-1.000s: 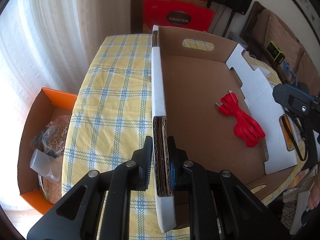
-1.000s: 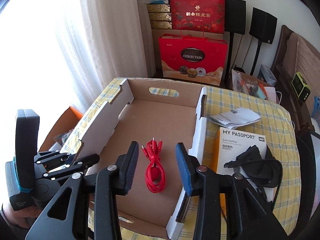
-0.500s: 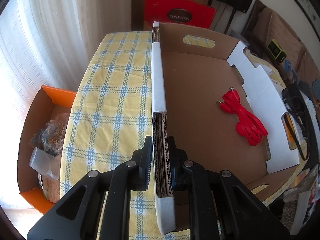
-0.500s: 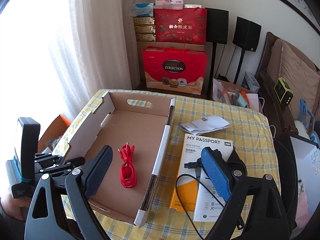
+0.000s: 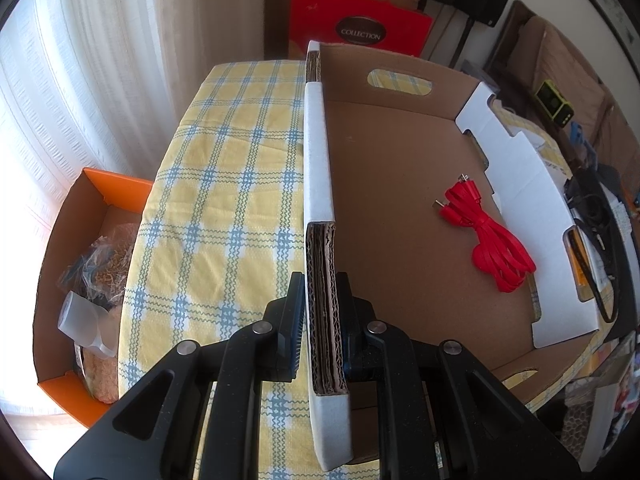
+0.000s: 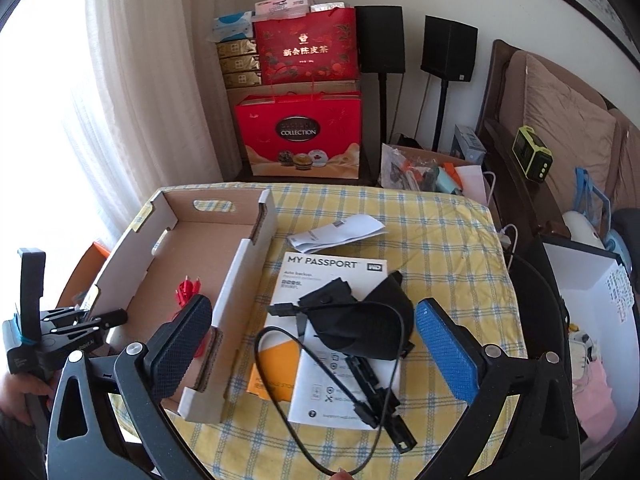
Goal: Organize objects
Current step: 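Move the right tool back to the black cable on the drive box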
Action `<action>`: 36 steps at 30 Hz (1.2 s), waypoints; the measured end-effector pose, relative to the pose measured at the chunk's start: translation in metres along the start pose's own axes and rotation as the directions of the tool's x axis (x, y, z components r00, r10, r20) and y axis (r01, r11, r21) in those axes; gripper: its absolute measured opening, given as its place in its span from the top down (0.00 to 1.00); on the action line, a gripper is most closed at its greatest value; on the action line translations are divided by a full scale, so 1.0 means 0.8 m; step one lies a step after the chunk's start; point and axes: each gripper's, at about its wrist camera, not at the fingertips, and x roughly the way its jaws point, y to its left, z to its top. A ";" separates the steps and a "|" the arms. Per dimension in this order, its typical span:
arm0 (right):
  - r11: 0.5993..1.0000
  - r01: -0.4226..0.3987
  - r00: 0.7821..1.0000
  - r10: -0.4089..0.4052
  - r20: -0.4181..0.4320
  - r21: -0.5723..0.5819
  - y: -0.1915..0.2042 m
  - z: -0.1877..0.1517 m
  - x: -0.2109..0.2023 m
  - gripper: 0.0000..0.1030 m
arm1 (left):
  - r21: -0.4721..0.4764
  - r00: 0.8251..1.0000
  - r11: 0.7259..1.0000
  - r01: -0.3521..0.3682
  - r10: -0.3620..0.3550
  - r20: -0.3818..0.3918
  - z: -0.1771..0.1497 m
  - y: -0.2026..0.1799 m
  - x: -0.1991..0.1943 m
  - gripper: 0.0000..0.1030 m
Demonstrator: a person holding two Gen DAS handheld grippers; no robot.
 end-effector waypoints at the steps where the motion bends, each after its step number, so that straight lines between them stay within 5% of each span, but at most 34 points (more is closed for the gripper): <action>1: 1.000 -0.001 1.000 0.001 -0.001 0.009 -0.008 0.000 -0.001 0.01 | -0.002 1.000 1.000 0.001 -0.001 0.000 0.000 0.001 0.000 0.87; 16: 0.991 -0.068 0.997 0.071 -0.028 0.113 -0.069 -0.004 0.007 0.04 | -0.024 1.000 1.000 0.000 0.001 0.015 0.005 0.005 -0.011 0.81; 27: 0.978 -0.108 0.991 0.119 -0.054 0.177 -0.091 0.009 0.022 0.28 | -0.008 1.000 1.000 -0.004 0.004 0.013 0.010 -0.002 -0.011 0.87; 32: 0.979 -0.117 0.987 0.133 -0.086 0.165 -0.084 0.014 0.029 0.48 | -0.001 1.000 1.000 -0.013 0.013 0.012 0.010 -0.005 -0.011 0.87; 36: 0.978 -0.132 0.983 0.149 -0.103 0.160 -0.079 0.007 0.035 0.50 | -0.006 1.000 1.000 -0.008 0.008 0.012 0.008 -0.004 -0.011 0.87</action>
